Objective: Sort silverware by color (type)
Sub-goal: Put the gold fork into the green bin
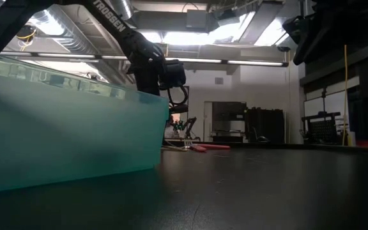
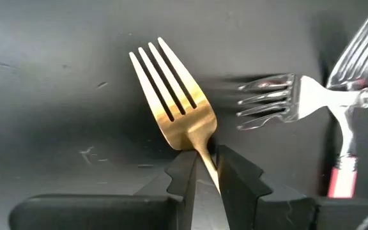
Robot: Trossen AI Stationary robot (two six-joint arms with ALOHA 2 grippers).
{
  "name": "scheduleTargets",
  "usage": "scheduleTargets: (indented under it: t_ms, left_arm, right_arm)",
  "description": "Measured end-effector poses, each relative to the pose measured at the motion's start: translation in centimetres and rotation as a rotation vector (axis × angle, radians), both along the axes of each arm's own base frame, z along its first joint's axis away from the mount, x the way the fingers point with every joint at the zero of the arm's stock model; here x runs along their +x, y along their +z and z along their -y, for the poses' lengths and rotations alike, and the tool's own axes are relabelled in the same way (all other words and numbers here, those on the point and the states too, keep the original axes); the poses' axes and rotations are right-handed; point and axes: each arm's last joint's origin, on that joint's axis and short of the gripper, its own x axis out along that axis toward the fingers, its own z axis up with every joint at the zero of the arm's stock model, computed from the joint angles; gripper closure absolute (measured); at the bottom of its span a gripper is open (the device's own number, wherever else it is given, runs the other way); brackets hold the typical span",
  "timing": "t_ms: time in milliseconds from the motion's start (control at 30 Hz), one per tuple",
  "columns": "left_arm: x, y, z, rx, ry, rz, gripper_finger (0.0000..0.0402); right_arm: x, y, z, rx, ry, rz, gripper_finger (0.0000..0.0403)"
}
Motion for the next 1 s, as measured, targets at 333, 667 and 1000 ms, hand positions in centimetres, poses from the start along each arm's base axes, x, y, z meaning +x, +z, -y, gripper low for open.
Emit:
scheduleTargets:
  t_ms: [333,667,1000]
  left_arm:
    - [-0.11,-0.01,0.03,0.005,-0.016,-0.016,0.0375]
    - [-0.13,-0.01,0.02,0.021,-0.04,-0.028,0.0395]
    - [0.05,0.84,0.63,0.051,-0.175,-0.024,0.0397]
  right_arm:
    - [0.0,-0.01,0.0,0.0,0.0,0.0,0.0327]
    - [0.0,-0.01,0.0,0.0,0.0,0.0,0.0327]
    - [0.0,-0.01,0.0,0.0,0.0,0.0,0.0327]
